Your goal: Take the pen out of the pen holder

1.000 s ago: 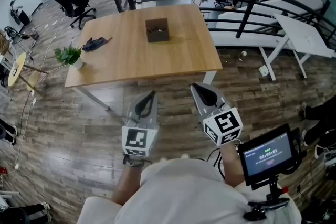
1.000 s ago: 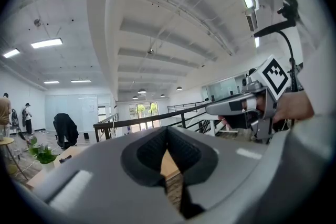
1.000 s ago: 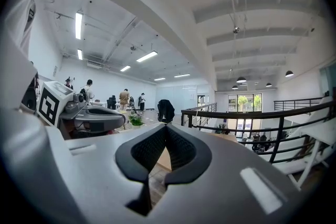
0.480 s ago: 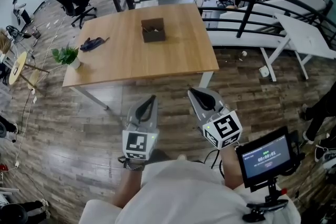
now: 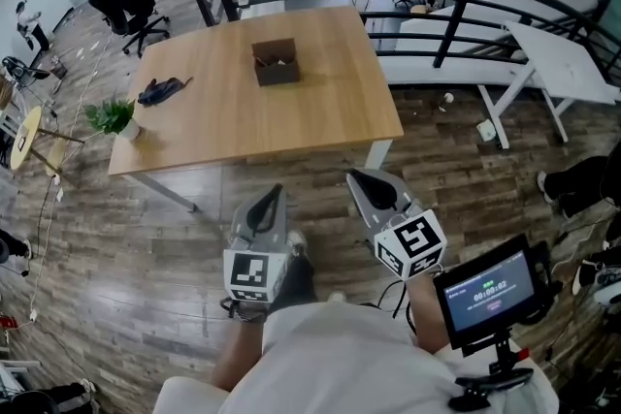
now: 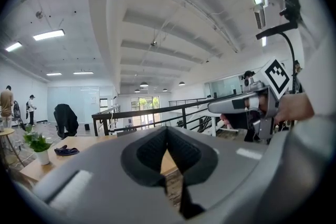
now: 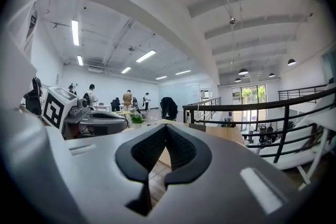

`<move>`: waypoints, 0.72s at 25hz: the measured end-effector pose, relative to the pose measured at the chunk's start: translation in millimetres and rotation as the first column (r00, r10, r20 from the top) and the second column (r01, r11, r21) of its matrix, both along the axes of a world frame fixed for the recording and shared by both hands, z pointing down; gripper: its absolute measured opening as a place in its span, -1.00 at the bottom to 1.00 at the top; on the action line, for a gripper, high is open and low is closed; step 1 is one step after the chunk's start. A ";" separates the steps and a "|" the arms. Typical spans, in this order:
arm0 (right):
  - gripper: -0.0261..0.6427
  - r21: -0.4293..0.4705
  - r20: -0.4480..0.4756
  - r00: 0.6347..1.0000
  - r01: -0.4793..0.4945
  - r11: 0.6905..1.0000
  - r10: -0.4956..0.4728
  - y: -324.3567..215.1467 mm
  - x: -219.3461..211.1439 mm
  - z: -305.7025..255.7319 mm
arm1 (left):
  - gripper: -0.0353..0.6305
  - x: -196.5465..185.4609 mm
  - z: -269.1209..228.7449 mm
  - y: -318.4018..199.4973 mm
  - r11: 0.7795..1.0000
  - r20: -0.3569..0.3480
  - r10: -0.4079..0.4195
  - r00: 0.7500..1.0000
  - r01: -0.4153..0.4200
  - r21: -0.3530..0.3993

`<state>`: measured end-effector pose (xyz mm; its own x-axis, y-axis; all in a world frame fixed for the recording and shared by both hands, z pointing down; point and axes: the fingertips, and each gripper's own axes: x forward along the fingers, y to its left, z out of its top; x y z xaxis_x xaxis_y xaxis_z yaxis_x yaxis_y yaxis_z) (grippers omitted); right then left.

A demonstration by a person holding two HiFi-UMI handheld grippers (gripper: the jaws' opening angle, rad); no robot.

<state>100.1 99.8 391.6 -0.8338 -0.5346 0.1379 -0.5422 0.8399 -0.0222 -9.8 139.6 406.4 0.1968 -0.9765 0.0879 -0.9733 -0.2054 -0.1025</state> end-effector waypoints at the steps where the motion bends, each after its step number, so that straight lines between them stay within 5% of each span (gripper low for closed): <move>1: -0.91 -0.001 0.002 1.000 -0.003 1.000 0.003 -2.9 -0.6 -0.1 | -0.90 -1.8 1.2 -3.3 1.000 -0.001 0.003 1.000 -0.003 0.000; 18: -0.91 -0.016 -0.038 0.997 -0.064 0.998 0.064 -133.9 -48.9 -1.5 | -0.90 -60.4 4.1 -143.8 0.998 -0.027 0.063 0.998 -0.063 -0.016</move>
